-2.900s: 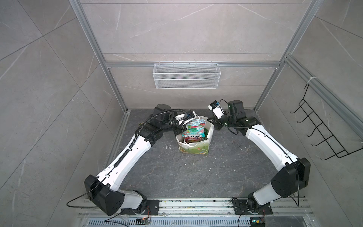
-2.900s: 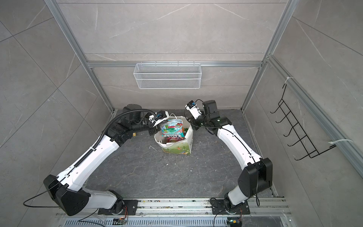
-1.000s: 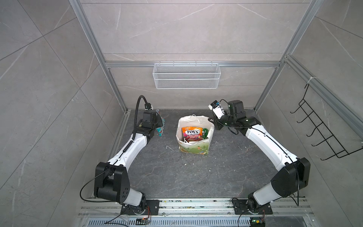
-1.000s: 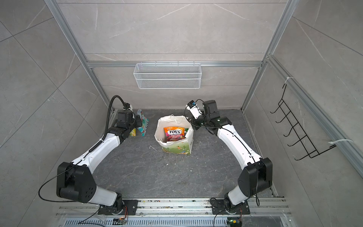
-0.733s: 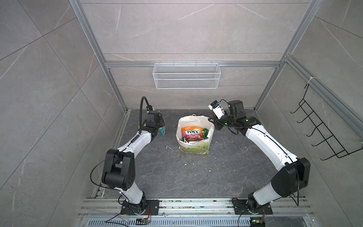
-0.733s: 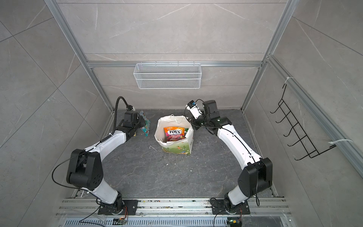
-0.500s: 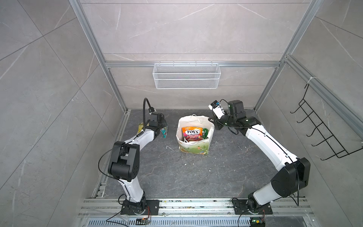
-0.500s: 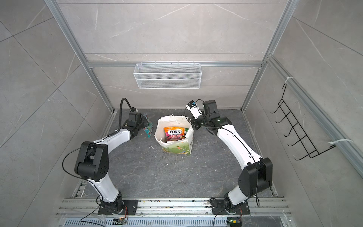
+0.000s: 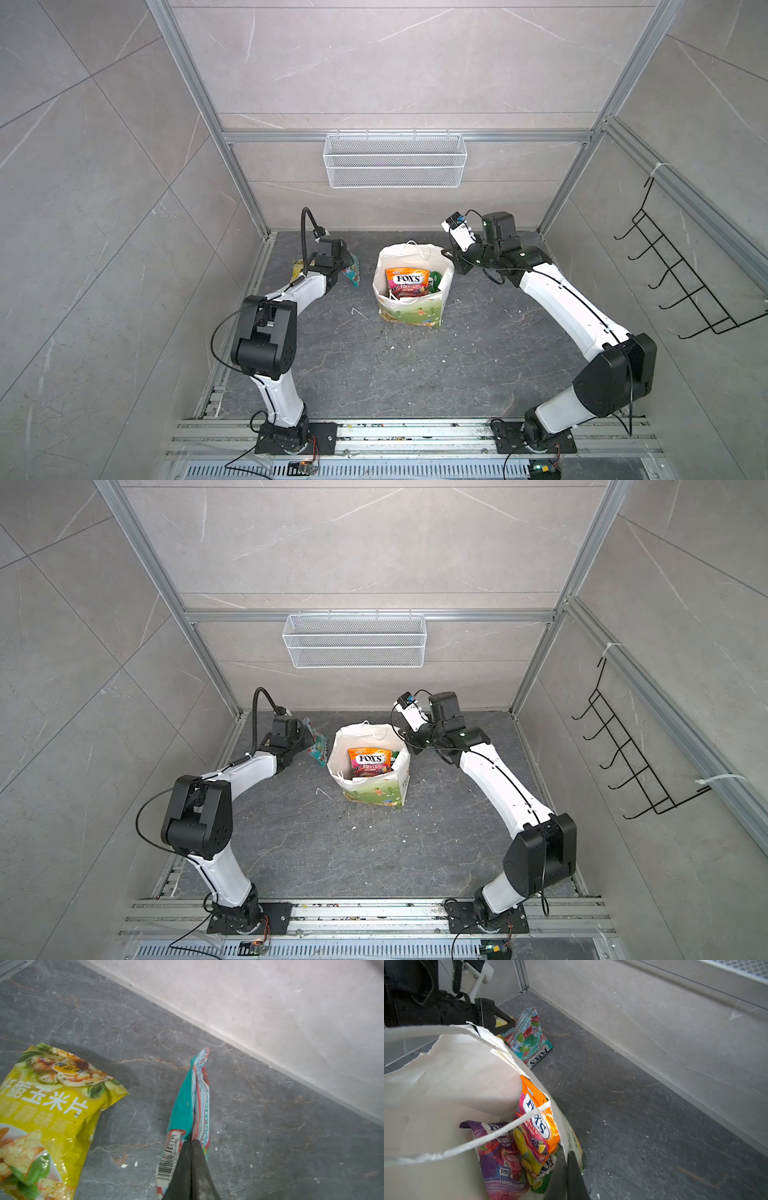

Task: Take the snacks out of the paper bag
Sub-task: Place the snack at the top-left of the table.

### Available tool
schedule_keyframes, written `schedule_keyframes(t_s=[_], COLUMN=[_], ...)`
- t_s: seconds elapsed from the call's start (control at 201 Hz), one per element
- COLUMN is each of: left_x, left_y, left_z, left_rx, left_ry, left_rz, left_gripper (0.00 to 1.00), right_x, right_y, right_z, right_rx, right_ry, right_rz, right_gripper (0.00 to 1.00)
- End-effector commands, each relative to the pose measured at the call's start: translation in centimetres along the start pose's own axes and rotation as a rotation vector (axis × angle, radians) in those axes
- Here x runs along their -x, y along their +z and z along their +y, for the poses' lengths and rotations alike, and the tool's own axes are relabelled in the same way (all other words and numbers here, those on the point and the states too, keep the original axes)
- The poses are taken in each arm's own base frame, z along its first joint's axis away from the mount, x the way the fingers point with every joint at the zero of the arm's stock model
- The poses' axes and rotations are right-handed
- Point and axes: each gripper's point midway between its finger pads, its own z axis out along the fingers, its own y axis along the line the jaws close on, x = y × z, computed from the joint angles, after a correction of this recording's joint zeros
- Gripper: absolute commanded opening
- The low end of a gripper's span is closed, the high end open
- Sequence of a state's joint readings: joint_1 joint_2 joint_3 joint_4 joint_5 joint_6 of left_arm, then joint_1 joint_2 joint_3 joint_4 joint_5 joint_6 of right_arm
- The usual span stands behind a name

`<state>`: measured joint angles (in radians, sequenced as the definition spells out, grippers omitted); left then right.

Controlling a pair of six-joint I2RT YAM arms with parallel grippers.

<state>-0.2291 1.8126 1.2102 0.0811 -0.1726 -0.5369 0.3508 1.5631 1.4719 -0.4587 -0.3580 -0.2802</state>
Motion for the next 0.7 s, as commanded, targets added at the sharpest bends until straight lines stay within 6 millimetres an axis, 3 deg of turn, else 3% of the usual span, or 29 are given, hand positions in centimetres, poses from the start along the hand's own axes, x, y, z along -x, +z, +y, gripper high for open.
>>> schedule_keyframes(t_s=[0.0,0.109,0.358,0.692], left_x=[0.5,-0.1,-0.2,-0.8], left_y=[-0.1,0.4,0.9,0.8], left_z=[0.5,1.8,2.1,3.4], left_rx=[0.016,0.051,0.079,0.140], left_ry=[0.064,0.126,0.277,0.266], left_rz=[0.022,0.093,0.170,0.189], left_gripper=[0.00,0.00,0.00,0.00], right_x=[2.6,2.7,2.4,2.5], right_y=[-1.5,-1.6,-1.4,-1.4], right_z=[-0.7,-0.5,-0.4,-0.5], right_rx=[-0.036,-0.030,-0.025,-0.027], right_ry=[-0.029,-0.032,-0.028,-0.035], right_rz=[-0.084,-0.086,-0.081,-0.081], right_gripper=[0.00,0.00,0.00,0.00])
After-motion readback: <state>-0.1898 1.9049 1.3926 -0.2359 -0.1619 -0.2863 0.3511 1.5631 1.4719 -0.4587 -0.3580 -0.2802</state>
